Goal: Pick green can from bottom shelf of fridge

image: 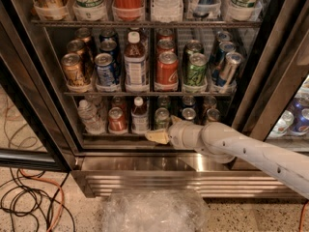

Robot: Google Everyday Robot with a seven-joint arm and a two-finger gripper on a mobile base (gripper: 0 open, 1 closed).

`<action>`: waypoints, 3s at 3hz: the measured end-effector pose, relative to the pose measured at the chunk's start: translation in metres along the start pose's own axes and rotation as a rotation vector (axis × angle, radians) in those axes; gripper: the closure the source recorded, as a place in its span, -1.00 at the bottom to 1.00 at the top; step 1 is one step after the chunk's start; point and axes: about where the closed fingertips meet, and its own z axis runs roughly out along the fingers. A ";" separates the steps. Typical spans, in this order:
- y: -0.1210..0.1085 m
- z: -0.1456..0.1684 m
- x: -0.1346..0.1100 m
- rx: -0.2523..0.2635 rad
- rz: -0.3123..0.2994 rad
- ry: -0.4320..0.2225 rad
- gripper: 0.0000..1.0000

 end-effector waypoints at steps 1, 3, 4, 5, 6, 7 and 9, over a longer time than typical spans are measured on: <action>0.000 0.000 0.000 0.000 0.000 0.000 -0.42; -0.003 0.004 0.002 -0.004 0.000 0.008 -0.78; -0.004 0.009 0.004 -0.004 0.000 0.011 -0.76; -0.005 0.022 0.007 -0.002 -0.005 0.015 -0.70; -0.005 0.022 0.006 -0.002 -0.005 0.015 -0.68; -0.003 0.029 0.001 -0.001 -0.005 0.000 -0.31; -0.008 0.026 0.001 0.000 -0.005 -0.001 0.61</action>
Offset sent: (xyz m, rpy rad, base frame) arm 0.0080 0.0051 -0.0118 -0.0130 0.0085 0.0185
